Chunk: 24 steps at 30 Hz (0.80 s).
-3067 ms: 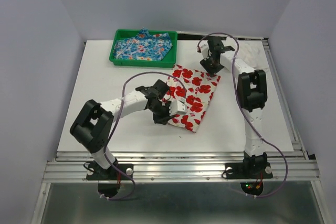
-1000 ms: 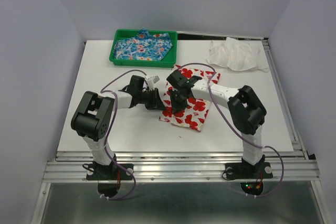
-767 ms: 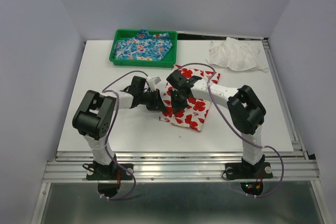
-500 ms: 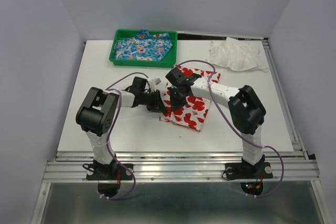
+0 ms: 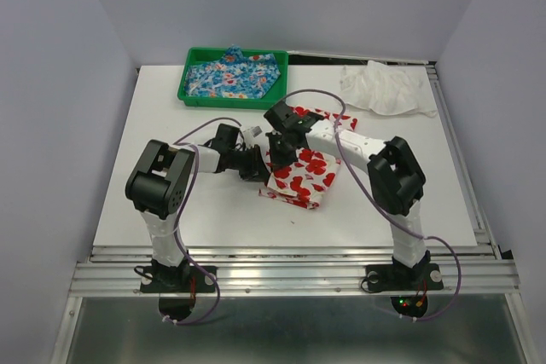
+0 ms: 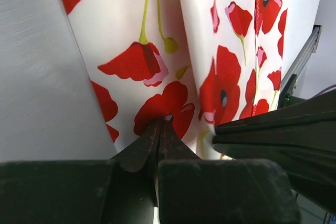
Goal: Fold and stack the skirts
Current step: Fold the skirt
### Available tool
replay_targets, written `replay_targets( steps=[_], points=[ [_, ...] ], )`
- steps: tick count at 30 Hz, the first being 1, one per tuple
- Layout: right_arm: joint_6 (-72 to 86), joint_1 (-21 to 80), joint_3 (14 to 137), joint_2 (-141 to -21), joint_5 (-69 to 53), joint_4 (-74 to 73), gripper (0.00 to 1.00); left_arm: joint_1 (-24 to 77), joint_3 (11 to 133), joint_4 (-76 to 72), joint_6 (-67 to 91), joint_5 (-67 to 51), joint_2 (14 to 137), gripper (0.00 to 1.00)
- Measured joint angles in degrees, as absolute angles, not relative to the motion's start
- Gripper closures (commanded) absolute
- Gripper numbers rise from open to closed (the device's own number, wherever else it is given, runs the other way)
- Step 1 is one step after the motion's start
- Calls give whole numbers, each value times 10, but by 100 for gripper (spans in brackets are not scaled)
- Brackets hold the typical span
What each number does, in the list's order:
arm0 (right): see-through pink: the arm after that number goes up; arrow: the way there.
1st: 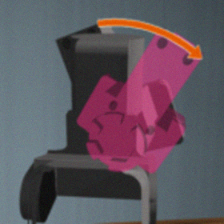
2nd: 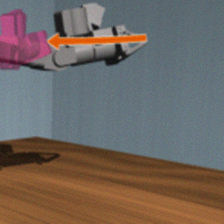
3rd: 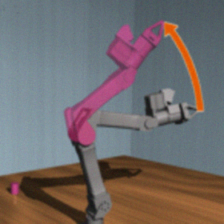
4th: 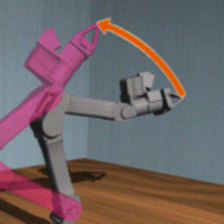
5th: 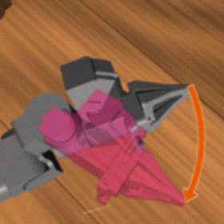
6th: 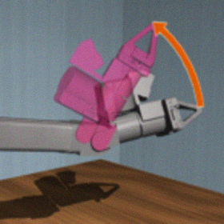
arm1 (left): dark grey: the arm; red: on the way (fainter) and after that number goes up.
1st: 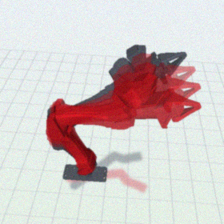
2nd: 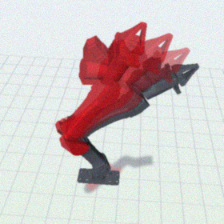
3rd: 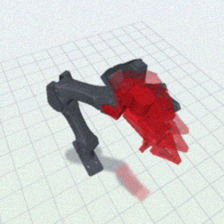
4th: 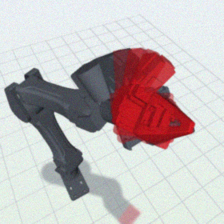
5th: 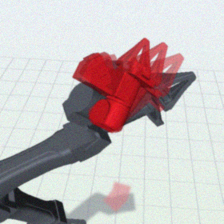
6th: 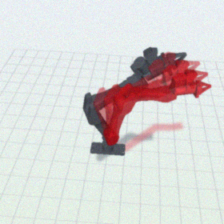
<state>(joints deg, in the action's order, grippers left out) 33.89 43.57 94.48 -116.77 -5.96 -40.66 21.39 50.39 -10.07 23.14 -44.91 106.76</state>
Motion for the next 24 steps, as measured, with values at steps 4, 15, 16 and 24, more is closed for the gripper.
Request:
replay_targets(
  steps=[4,15,16,24],
  points=[
    [339,436,953,-1191,-68,-405,99,214,504,-100,231,-449,1068,100],
    [338,434,957,-1224,-81,-419,99,211,504,-100,232,-450,1068,100],
    [338,434,957,-1224,-81,-419,99,209,504,-99,231,-450,1068,100],
    [332,430,933,-1224,-81,-406,99,184,504,-57,205,-432,1043,100]
  ],
)
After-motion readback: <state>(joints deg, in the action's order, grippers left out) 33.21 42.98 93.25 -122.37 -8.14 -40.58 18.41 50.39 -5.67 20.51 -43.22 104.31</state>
